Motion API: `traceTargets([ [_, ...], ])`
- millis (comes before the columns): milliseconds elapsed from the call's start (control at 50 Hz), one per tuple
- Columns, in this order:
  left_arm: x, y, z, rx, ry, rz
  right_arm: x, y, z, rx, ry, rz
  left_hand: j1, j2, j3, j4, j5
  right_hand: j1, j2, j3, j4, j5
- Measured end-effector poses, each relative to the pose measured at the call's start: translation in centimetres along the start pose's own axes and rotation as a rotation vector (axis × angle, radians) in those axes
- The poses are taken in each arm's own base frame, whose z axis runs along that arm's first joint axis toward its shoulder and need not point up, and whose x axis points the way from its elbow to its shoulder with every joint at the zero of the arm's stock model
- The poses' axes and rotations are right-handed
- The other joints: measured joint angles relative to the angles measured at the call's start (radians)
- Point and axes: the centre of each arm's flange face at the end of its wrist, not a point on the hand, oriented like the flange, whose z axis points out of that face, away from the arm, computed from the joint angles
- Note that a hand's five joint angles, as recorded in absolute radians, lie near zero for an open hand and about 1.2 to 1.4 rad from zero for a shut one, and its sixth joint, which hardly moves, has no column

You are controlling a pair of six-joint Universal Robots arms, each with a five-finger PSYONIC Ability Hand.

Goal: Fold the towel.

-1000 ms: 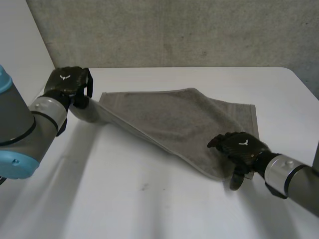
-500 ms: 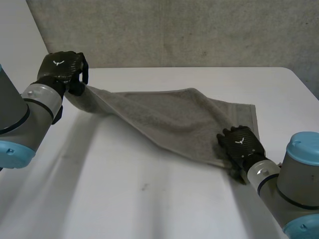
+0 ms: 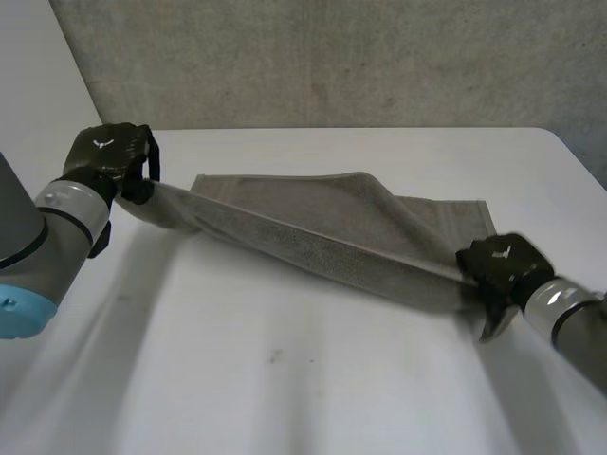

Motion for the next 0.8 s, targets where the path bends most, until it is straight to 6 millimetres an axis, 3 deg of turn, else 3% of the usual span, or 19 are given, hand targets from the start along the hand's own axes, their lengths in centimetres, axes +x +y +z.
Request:
traceTargets([
  [140, -0.2, -2.8, -2.3, 0.048, -0.003, 0.009, 5.1, -6.3, -2.5, 0.155, 0.12, -0.056, 0.0, 0.0, 0.0, 0.0, 0.0, 0.0, 0.0, 0.0, 0.0, 0.0],
  [260, -0.5, -8.4, -6.3, 0.171, -0.016, 0.021, 9.9, -13.6, -8.0, 0.294, 0.27, -0.122, 0.002, 0.0, 0.0, 0.0, 0.0, 0.0, 0.0, 0.0, 0.0, 0.0],
  [380, -0.8, -12.8, -9.8, 0.273, -0.031, 0.03, 11.1, -18.0, -12.5, 0.327, 0.28, -0.14, 0.006, 0.0, 0.0, 0.0, 0.006, 0.002, 0.002, 0.0, 0.0, 0.007],
  [460, -0.9, -14.0, -10.8, 0.284, -0.033, 0.033, 10.9, -19.3, -13.9, 0.32, 0.226, -0.136, 0.01, 0.0, 0.0, 0.0, 0.006, 0.004, 0.002, 0.0, 0.0, 0.007],
  [520, -0.9, -13.7, -10.7, 0.26, -0.032, 0.037, 10.7, -19.2, -13.4, 0.292, 0.176, -0.127, 0.01, 0.0, 0.0, 0.0, 0.006, 0.004, 0.002, 0.0, 0.0, 0.007],
  [620, -0.8, -11.5, -8.8, 0.162, -0.023, 0.054, 10.3, -17.8, -10.8, 0.214, 0.08, -0.114, 0.01, 0.0, 0.0, 0.0, 0.007, 0.004, 0.002, 0.0, 0.0, 0.007],
  [720, -0.3, -7.3, -4.9, 0.015, 0.004, 0.086, 8.8, -15.2, -6.1, 0.109, -0.033, -0.126, 0.01, 0.0, 0.0, 0.0, 0.007, 0.004, 0.002, 0.0, 0.0, 0.007],
  [800, 0.1, -5.1, -1.6, -0.046, 0.021, 0.103, 7.3, -13.8, -2.6, 0.053, -0.077, -0.157, 0.01, 0.0, 0.0, 0.0, 0.007, 0.004, 0.002, 0.0, 0.0, 0.007],
])
